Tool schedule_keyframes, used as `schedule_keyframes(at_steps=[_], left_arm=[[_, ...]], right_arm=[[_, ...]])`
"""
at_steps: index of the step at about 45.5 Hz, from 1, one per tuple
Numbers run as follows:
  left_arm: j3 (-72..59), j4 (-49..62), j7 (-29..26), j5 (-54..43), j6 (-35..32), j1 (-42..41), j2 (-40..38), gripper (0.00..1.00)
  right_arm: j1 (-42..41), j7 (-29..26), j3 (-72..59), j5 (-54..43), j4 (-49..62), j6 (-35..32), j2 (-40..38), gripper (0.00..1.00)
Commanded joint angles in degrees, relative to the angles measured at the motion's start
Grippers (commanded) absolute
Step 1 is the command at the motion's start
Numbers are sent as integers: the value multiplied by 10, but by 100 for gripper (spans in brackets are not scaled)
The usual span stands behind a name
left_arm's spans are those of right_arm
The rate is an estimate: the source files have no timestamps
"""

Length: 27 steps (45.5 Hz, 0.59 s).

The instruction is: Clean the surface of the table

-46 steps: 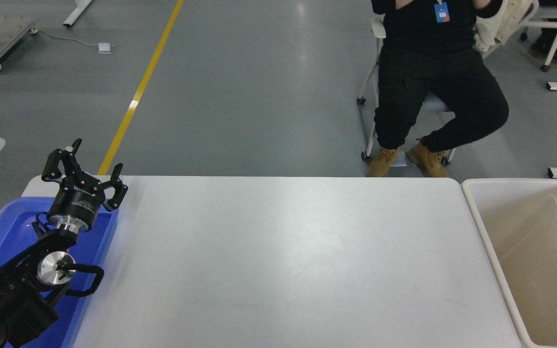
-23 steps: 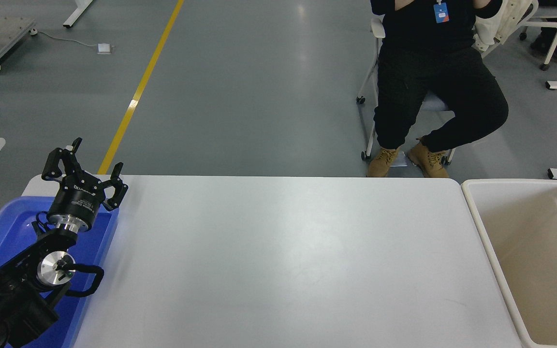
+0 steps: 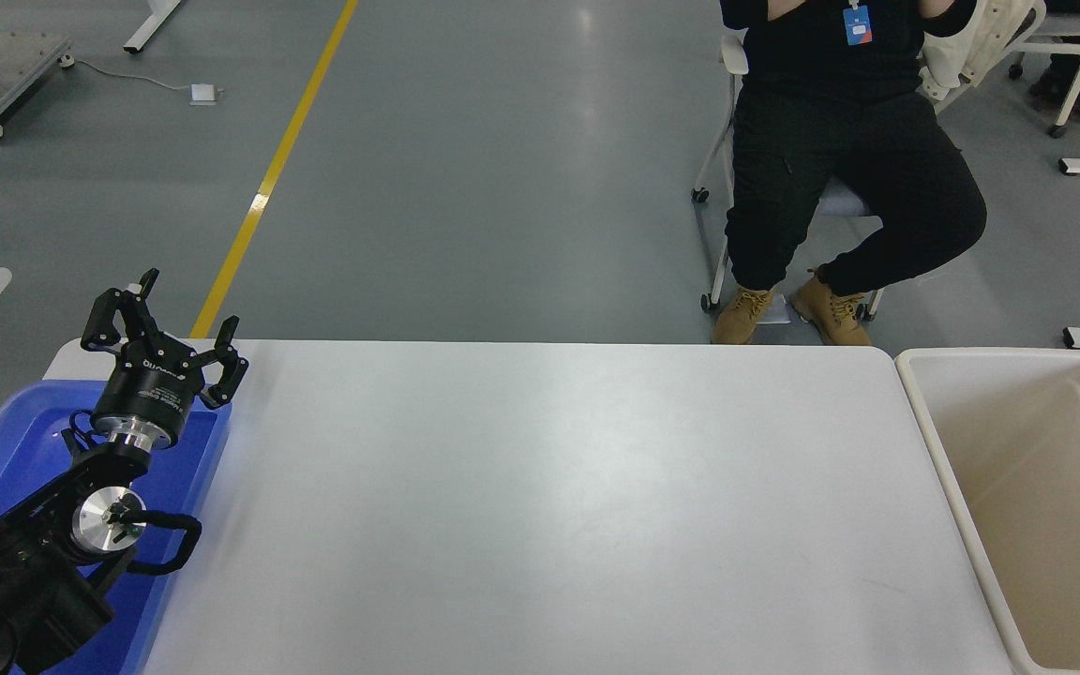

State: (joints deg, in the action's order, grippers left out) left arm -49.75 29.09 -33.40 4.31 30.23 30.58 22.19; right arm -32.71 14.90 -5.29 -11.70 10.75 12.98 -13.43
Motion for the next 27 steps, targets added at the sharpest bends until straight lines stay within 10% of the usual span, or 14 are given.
schedule_keyframes(at_steps=[1,5,8,13,27], left_arm=[[0,0,0,0,0,0,0,100],[0,0,0,0,0,0,0,100],[0,0,0,0,0,0,1,100],[0,0,0,0,0,0,0,100],[0,0,0,0,0,0,0,100]], right_arm=[[-14,0,-23,-2,-11,2,24,0],[-20,0,-23,-2,-11,4,25,6],[-22,0,-23,-1,-9,7,25,50],[-22,0,-17,5,-6,8,24,93],[-20,-3,-13,7,-7,3,26,98]])
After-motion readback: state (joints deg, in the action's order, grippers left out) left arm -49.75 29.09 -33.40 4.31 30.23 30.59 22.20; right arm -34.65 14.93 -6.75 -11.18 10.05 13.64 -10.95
